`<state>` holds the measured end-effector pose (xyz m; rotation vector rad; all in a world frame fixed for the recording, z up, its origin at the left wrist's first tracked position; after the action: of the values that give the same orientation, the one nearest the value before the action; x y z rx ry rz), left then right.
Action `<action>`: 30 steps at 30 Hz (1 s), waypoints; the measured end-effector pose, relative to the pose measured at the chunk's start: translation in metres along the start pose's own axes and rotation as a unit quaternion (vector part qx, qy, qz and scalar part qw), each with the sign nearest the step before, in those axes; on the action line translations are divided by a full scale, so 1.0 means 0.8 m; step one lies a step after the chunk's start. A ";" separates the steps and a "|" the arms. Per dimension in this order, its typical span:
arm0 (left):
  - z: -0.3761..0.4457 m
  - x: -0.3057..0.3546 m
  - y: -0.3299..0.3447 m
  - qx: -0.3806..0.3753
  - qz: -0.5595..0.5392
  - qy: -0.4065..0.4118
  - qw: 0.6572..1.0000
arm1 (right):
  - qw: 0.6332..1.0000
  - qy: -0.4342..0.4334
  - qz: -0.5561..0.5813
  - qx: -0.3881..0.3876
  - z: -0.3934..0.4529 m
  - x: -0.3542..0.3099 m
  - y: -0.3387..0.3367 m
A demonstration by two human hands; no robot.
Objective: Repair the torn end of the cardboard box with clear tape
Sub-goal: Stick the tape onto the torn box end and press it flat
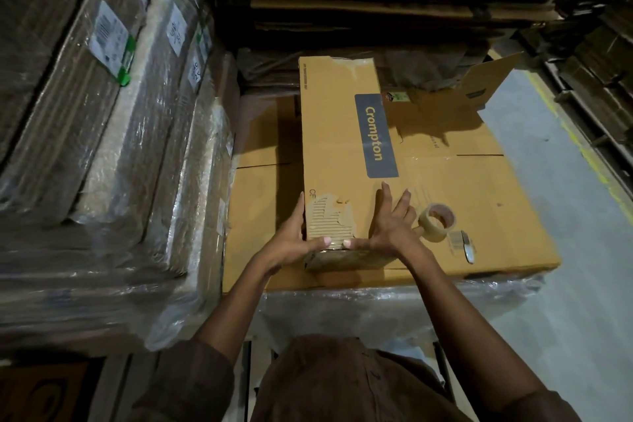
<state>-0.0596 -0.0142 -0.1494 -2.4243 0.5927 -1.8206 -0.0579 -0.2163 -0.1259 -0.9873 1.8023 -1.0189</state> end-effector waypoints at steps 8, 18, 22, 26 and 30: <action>0.011 0.015 0.019 -0.078 -0.029 -0.025 0.996 | 1.000 -0.004 0.015 -0.022 0.017 0.005 -0.027; 0.029 0.007 -0.002 -0.069 0.117 0.121 0.983 | 0.953 -0.251 -0.084 0.151 -0.033 -0.044 0.014; 0.032 0.017 -0.003 -0.095 0.179 0.155 0.967 | 0.936 -0.260 -0.111 0.208 -0.035 -0.049 0.014; 0.033 0.014 -0.005 -0.090 0.255 0.180 0.946 | 0.924 -0.278 -0.129 0.230 -0.035 -0.051 0.017; 0.031 0.018 -0.003 0.009 0.298 0.272 0.915 | 0.923 -0.266 -0.141 0.239 -0.029 -0.049 0.022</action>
<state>-0.0325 -0.0216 -0.1433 -1.4349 1.1767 -2.1387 -0.0692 -0.1690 -0.1234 -1.0922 0.9231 -1.1520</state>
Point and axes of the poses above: each hand's wrist, its own z-axis towards the middle knuckle, its own y-axis out of the palm, x = y × z, the point moved 9 cm from there along z, towards the middle knuckle, and after that the axes turned 15 degrees about x, right-handed, at the moved point
